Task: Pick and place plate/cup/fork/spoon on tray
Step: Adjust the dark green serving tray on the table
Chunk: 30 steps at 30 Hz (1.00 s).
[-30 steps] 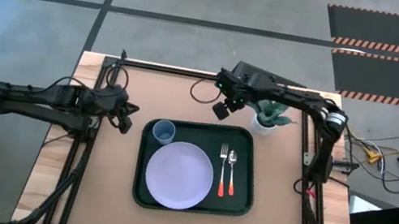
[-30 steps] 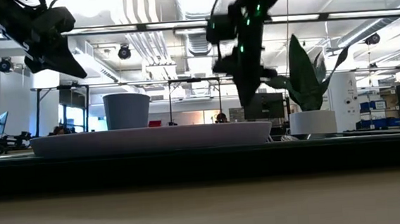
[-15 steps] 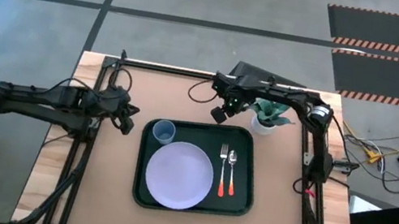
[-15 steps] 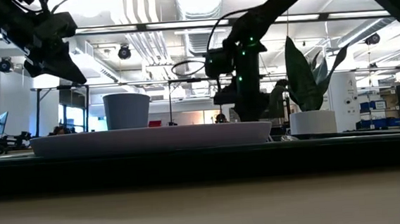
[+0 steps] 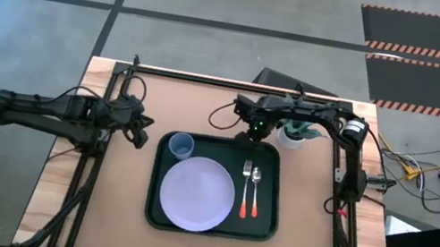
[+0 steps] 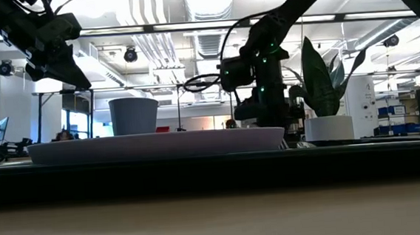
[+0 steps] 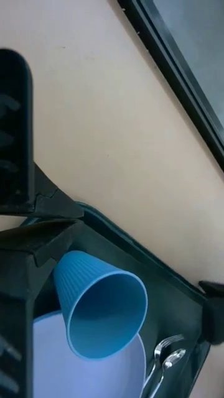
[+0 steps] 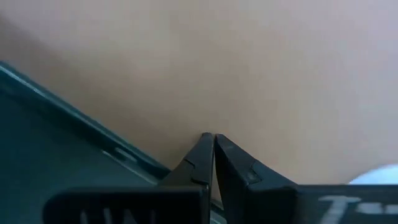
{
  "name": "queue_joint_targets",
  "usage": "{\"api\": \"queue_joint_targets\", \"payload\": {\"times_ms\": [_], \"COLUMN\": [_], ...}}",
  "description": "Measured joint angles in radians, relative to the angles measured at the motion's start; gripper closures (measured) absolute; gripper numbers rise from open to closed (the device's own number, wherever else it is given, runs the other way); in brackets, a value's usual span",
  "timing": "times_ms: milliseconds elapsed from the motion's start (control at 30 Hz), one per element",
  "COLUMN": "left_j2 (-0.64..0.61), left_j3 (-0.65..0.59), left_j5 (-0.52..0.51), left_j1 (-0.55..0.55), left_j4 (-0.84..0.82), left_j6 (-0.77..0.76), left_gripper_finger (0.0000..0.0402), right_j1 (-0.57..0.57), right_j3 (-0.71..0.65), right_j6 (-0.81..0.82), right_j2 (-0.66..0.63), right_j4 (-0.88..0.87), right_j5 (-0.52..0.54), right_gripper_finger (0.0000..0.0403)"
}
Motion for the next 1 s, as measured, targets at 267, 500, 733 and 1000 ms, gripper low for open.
{"api": "queue_joint_targets", "payload": {"times_ms": [267,500,733,1000], "left_j2": [0.008,0.014,0.015,0.008], "left_j3": [0.0,0.0,0.0,0.005], "left_j5": [-0.006,-0.006,-0.005,-0.005], "left_j1": [0.0,0.0,0.0,0.0], "left_j4": [0.0,0.004,0.007,0.007], "left_j6": [0.001,0.001,0.002,0.01], "left_gripper_finger": [0.0402,0.0402,0.0402,0.0402], "right_j1": [0.039,0.048,0.053,0.104], "right_j3": [-0.015,-0.029,-0.011,0.158], "right_j6": [0.033,0.048,0.035,-0.054], "right_j2": [-0.053,-0.056,-0.056,-0.152], "right_j4": [0.005,0.029,0.043,0.047], "right_j5": [-0.009,0.009,0.045,0.168], "right_gripper_finger": [0.0394,0.0394,0.0394,0.0394]}}
